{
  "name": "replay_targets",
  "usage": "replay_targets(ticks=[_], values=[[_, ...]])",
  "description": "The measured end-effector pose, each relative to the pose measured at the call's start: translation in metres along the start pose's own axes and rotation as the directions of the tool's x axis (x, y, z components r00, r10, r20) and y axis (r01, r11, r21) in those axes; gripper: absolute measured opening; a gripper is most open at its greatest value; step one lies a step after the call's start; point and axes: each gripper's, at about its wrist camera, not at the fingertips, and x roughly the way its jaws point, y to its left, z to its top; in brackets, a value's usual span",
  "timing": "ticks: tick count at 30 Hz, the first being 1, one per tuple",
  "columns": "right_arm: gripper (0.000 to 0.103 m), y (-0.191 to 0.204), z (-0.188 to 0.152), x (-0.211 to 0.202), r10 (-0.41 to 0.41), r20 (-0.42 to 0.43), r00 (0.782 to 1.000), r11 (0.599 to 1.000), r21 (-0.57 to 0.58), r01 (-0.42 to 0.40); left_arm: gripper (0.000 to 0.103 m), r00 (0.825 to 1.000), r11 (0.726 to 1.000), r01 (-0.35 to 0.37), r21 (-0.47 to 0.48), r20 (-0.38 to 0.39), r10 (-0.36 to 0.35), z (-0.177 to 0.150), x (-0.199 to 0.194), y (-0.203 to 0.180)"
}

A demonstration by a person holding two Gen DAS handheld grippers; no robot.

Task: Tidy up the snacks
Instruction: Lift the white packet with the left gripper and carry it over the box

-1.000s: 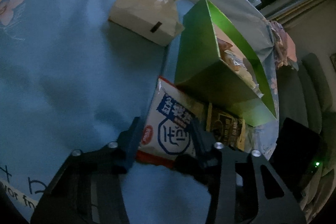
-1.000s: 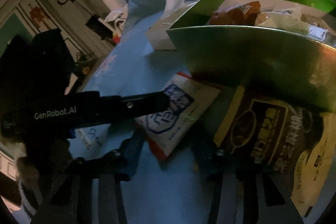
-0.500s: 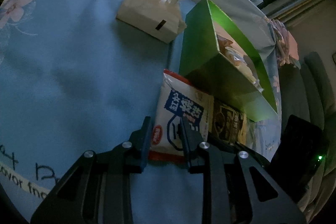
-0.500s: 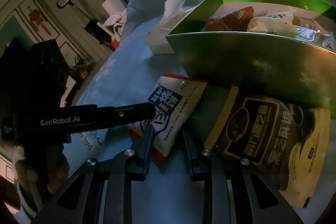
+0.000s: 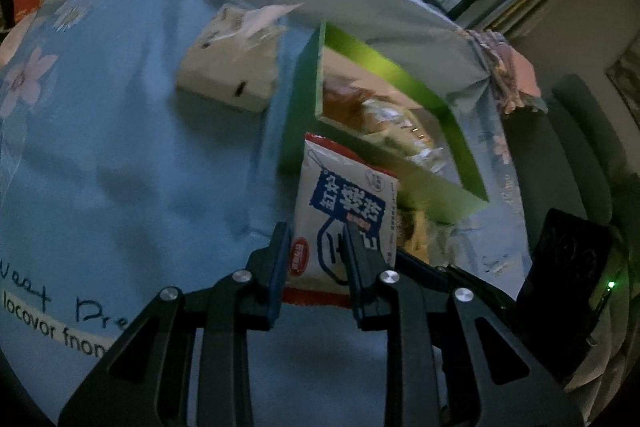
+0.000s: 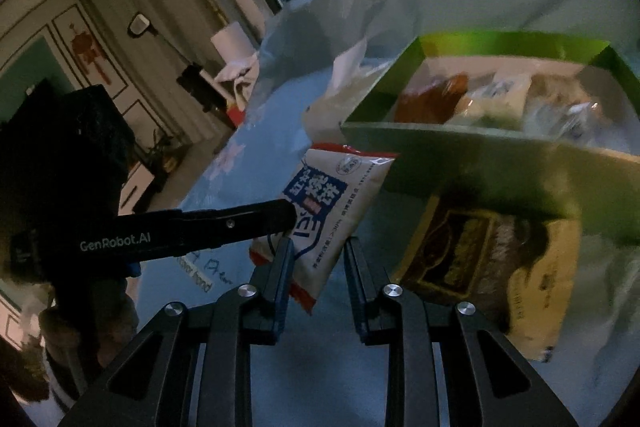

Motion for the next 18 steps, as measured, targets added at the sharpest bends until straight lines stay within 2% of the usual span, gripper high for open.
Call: replay_targets(ticks=[13, 18], values=[[0.027, -0.030, 0.040, -0.040, -0.093, 0.132, 0.987, 0.996, 0.012, 0.093, 0.025, 0.995, 0.992, 0.093, 0.088, 0.028, -0.096, 0.045, 0.035, -0.054], [0.028, -0.047, 0.055, -0.042, -0.123, 0.151, 0.981, 0.992, 0.031, 0.119, 0.025, 0.995, 0.986, 0.090, 0.144, 0.038, -0.096, 0.065, 0.051, -0.068]])
